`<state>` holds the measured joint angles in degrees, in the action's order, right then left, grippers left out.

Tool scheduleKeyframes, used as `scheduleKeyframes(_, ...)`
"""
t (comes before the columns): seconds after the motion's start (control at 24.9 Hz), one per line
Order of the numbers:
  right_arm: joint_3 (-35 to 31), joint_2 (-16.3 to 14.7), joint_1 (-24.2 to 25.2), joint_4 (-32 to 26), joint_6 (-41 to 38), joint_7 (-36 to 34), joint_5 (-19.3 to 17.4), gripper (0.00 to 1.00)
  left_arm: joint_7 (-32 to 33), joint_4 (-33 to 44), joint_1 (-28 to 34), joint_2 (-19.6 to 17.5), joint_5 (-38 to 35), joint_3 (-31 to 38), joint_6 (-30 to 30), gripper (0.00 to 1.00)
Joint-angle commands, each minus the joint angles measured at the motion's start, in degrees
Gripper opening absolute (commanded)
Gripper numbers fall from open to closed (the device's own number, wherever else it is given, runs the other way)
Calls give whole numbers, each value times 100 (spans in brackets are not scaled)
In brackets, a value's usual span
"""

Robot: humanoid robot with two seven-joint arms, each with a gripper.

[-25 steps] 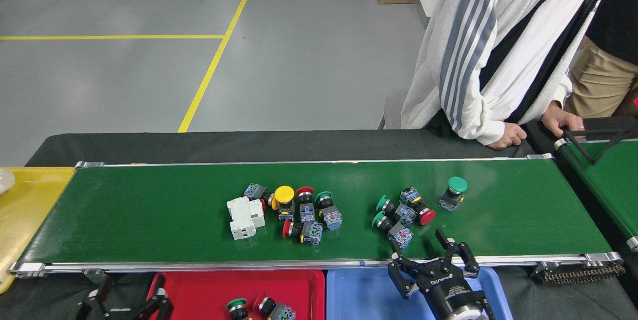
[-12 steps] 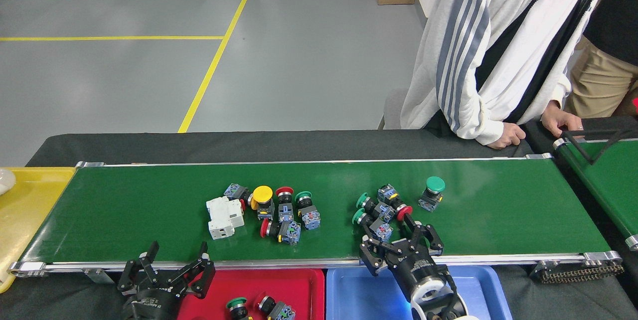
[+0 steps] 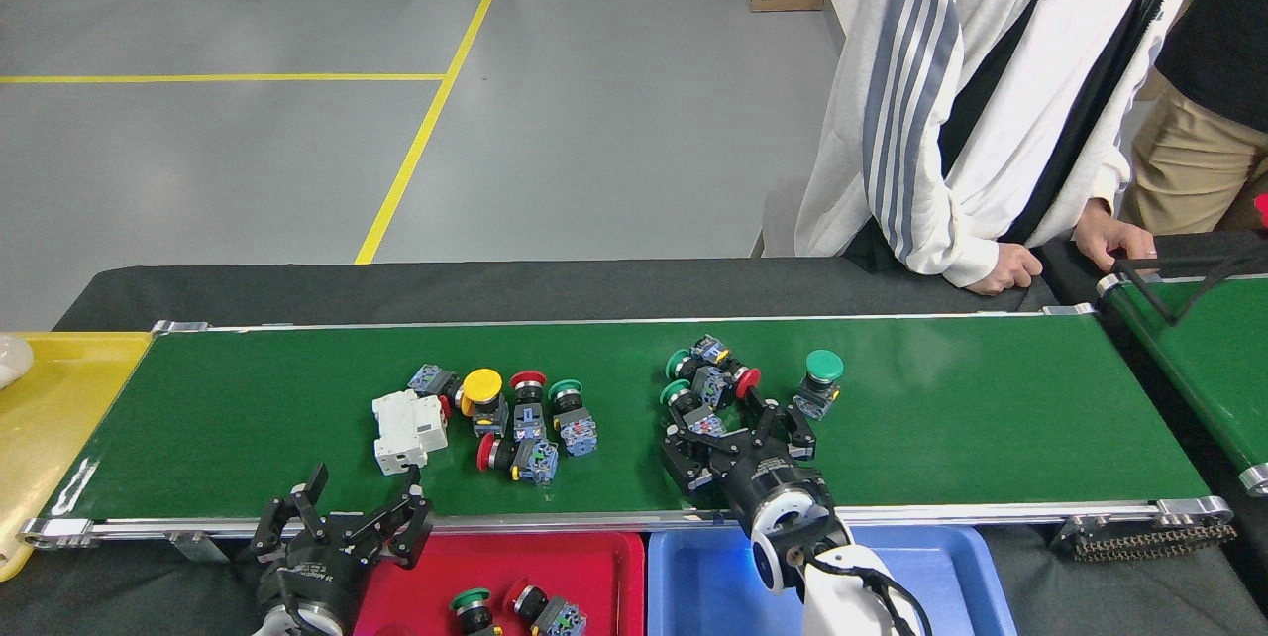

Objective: Pick switch part from conveyor to tray

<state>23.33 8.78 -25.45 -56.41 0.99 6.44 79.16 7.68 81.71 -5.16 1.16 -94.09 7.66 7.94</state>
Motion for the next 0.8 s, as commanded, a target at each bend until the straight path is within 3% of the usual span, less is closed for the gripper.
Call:
scheduleKeyframes(0.0, 190, 18, -189, 60, -37, -55, -15, 24, -21, -182, -257, -46, -22, 25, -29, 100)
scheduleKeyframes(0.08, 260, -8, -189, 42, -204, -55, -59, 5, -21, -454, -424, -46, -22, 34, -38, 100)
scheduleKeyframes(0.12, 260, -17, -171, 7, -336, -46, -103, 1, -21, -542, -468, -55, -22, 51, -38, 100)
scheduleKeyframes(0.28, 286, -17, 31, -318, -468, -55, -103, 1, -21, -735, -565, -99, -22, 78, -56, 100)
scheduleKeyframes(0.4, 304, -43, 365, -854, -784, -55, -94, 1, -56, -1130, -846, -195, -22, 69, -424, 98)
scheduleKeyframes(0.44, 321, -61, 496, -1082, -881, -55, -85, 1, -65, -1315, -986, -231, -13, 60, -591, 92)
scheduleKeyframes(0.48, 401, -78, 637, -1338, -978, -55, -76, 1, -82, -1474, -1101, -240, -13, 60, -688, 78)
scheduleKeyframes(0.6, 936, -272, 1068, -2137, -1197, -37, -68, 1, -100, -1685, -1198, -283, 127, 78, -662, 19)
scheduleKeyframes(0.64, 1121, -333, 1165, -2296, -1232, -46, -68, 1, -117, -1684, -1162, -292, 233, 78, -627, 15)
scheduleKeyframes(0.68, 1385, -404, 1261, -2480, -1294, -55, -59, 8, -205, -1632, -1119, -310, 391, 69, -539, 11)
scheduleKeyframes(0.72, 1649, -465, 1349, -2612, -1329, -81, -50, 41, -346, -1526, -1004, -354, 514, 51, -416, 9)
scheduleKeyframes(0.76, 1877, -483, 1446, -2726, -1329, -160, -33, 87, -434, -1351, -864, -415, 576, 34, -267, 8)
